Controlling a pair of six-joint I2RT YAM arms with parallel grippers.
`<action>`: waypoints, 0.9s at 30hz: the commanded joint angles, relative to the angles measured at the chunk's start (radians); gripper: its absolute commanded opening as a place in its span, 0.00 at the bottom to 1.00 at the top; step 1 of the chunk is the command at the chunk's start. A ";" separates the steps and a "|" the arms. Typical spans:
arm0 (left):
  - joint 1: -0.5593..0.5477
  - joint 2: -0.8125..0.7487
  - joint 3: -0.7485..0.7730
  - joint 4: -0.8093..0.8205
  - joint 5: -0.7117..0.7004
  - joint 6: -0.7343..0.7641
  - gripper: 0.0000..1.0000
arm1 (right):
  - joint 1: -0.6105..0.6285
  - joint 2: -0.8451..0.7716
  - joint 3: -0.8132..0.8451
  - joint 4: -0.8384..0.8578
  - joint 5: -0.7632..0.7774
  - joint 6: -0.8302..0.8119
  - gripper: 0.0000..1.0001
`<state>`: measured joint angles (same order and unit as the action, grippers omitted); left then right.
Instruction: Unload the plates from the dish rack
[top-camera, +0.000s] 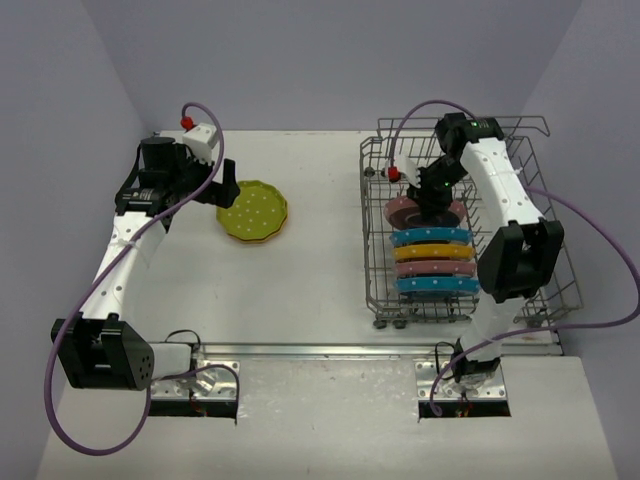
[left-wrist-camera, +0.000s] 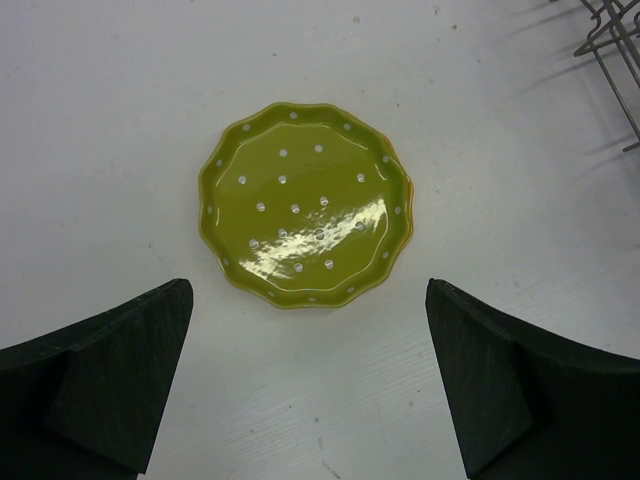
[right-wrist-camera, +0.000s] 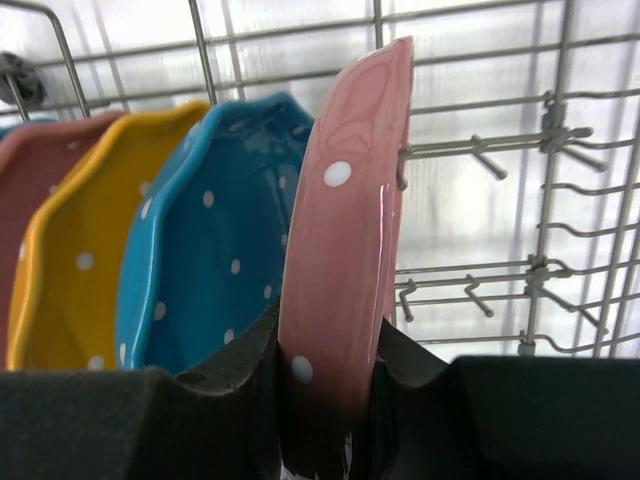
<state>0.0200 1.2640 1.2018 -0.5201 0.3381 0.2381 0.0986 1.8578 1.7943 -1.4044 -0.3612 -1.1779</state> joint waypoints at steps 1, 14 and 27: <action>-0.009 -0.019 -0.004 0.030 0.016 -0.018 1.00 | -0.002 -0.061 0.153 -0.104 -0.079 0.026 0.00; -0.009 -0.026 0.011 0.068 -0.011 -0.094 1.00 | -0.002 -0.252 0.271 -0.104 -0.251 0.072 0.00; -0.008 -0.038 0.094 0.066 0.254 -0.229 1.00 | 0.144 -0.626 -0.175 0.646 -0.116 0.170 0.00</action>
<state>0.0200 1.2633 1.2202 -0.4991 0.3970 0.0655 0.1413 1.4056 1.8413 -1.2113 -0.5600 -1.0333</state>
